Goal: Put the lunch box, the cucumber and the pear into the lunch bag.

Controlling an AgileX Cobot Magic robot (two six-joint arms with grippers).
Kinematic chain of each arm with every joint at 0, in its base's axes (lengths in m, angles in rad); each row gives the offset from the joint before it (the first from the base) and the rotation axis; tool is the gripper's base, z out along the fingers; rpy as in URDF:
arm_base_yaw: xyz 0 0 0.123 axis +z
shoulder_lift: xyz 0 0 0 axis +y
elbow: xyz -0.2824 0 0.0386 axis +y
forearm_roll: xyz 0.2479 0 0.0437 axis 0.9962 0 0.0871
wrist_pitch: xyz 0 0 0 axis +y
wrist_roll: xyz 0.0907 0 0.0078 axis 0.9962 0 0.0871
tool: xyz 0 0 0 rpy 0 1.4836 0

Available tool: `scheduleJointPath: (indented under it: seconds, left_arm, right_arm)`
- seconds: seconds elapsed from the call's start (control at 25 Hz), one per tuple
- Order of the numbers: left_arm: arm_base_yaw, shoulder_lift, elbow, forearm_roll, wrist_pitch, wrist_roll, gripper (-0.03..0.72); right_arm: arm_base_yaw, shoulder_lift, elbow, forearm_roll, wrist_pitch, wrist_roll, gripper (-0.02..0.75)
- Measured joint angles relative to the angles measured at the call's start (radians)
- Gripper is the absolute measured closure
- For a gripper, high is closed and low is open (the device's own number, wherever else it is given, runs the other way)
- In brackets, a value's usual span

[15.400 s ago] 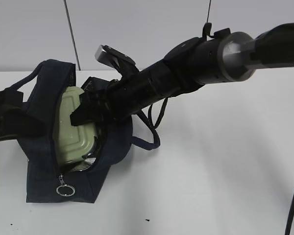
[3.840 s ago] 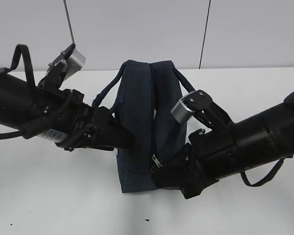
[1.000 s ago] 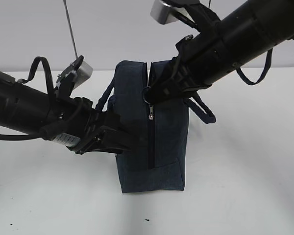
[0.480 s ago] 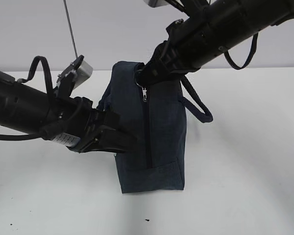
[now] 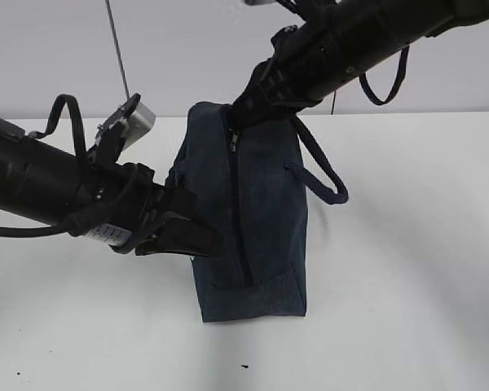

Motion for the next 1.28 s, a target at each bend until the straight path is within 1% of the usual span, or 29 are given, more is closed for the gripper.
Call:
scheduleJointPath:
  seconds: [0.24,0.44,0.56,0.72,1.0,1.28]
  left_arm:
    - [0.001,0.0,-0.002,0.007,0.003,0.0,0.697]
    - [0.001,0.0,-0.005,0.02,0.004,0.0,0.697]
    - [0.001,0.0,-0.005,0.024,0.004,0.0,0.697]
    - [0.001,0.0,-0.005,0.027,0.0,0.0,0.697]
    - [0.001,0.0,-0.005,0.027,0.0,0.0,0.698]
    - [0.001,0.0,-0.005,0.027,-0.001,0.0,0.698]
  right_arm:
    - [-0.005,0.067,-0.076,0.0,0.016,0.017,0.732]
    - [-0.036,0.071,-0.102,0.002,0.047,0.032,0.732]
    - [-0.058,0.071,-0.111,0.016,0.098,0.036,0.732]
    - [-0.069,0.069,-0.122,0.025,0.127,0.038,0.732]
    - [-0.101,0.069,-0.183,0.027,0.125,0.038,0.732]
    - [-0.105,0.102,-0.226,0.027,0.102,0.038,0.732]
